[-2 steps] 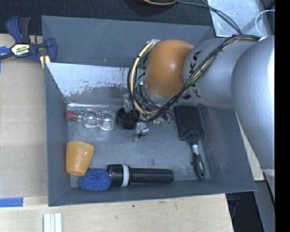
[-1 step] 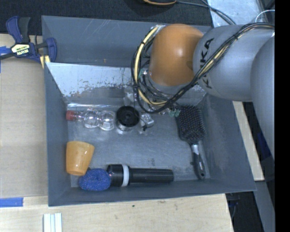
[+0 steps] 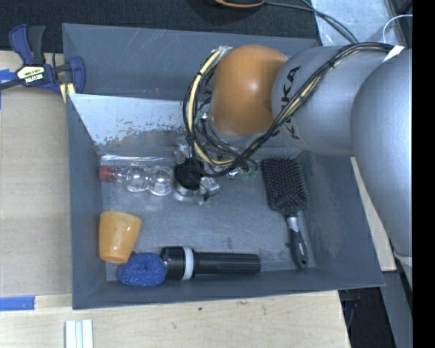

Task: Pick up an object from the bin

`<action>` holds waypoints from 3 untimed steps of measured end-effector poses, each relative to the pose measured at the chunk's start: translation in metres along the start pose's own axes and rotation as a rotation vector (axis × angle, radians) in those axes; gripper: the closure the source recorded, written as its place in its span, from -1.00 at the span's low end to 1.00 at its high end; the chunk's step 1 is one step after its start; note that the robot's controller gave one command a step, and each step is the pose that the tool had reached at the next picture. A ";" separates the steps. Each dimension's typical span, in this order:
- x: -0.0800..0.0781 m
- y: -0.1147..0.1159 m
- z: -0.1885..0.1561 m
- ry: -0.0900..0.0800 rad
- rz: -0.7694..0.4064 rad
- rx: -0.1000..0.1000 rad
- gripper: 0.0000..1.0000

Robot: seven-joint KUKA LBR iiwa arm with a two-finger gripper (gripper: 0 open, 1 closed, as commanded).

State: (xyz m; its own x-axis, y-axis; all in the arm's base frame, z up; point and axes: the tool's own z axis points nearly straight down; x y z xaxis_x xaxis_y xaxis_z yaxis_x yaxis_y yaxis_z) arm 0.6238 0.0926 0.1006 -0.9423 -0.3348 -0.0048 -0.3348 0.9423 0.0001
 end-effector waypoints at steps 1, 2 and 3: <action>0.004 -0.027 0.028 -0.013 0.104 0.001 -1.00; -0.001 -0.019 0.022 -0.023 0.058 0.003 1.00; -0.001 -0.019 0.022 -0.023 0.058 0.003 1.00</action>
Offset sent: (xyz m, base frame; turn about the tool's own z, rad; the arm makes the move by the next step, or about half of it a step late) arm 0.0000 -0.0171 -0.0306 0.0531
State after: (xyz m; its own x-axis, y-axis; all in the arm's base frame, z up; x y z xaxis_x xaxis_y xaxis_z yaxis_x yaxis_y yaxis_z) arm 0.6310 0.0753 0.0789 -0.9598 -0.2792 -0.0283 -0.2793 0.9602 -0.0021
